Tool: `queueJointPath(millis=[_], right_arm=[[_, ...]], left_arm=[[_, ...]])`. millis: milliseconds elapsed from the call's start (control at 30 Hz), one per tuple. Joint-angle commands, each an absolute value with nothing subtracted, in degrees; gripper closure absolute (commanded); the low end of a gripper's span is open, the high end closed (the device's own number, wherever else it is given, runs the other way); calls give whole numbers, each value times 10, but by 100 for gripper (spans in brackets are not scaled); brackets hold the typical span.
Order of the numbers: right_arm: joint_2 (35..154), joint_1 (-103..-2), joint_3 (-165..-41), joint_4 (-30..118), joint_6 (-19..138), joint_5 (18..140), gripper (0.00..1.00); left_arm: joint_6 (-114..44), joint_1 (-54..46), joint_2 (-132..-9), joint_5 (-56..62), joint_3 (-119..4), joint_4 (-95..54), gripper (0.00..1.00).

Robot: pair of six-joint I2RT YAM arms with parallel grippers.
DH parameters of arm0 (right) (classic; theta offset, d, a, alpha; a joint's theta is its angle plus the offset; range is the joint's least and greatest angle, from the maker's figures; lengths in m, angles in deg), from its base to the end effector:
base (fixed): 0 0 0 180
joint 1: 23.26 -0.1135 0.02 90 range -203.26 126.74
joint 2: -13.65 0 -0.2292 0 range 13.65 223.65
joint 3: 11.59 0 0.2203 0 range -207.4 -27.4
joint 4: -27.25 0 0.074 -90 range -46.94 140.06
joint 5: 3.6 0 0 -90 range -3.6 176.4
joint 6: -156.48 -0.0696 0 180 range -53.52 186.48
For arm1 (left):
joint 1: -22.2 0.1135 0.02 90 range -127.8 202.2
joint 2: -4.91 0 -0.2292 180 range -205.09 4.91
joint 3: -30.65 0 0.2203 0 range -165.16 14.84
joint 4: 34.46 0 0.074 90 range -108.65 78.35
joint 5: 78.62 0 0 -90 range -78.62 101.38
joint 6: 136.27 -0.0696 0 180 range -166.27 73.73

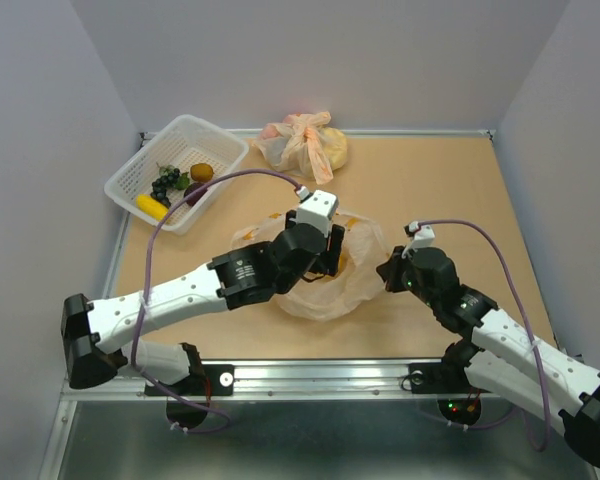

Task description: Untie the knot of the plastic bag and take out the fruit

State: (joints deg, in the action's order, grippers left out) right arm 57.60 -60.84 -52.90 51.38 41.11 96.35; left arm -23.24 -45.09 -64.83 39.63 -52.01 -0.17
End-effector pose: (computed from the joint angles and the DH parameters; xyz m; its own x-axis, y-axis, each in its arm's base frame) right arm 0.1677 0.1139 0.1982 -0.5275 0.1266 -0.8401 -0.2794 0.9080 0.3122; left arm 0.1390 -0.2468 0.3285 -0.3808 0.0172 -0.9245 0.5362 0.8187 -0.2056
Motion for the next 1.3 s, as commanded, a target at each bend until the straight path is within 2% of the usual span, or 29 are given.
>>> queueJointPath(millis=[0,200,333,667,867,1033,1267], right_arm=[[578,-611,-566,533,412,977,100],[573,-611,-571,553,412,976,100],[568,-611,-577,567,416,976,100],[579,-611,-598,588,435,961,100],[584,-611,-604,591,442,953,100],[580,-611,-605,594,447,955,100],[578,-611,-598,595,439,956,100]], left_arm=[[-298,-452,-685,376,-547,-55,29],[-302,-399,-733,282,-518,-117,33],[-308,-379,-773,267,-496,-149,33],[-339,-360,-887,303,-477,-200,32],[-343,-355,-949,364,-465,-245,29],[-336,-354,-991,331,-468,-249,29],[-297,-357,-985,287,-422,-251,29]])
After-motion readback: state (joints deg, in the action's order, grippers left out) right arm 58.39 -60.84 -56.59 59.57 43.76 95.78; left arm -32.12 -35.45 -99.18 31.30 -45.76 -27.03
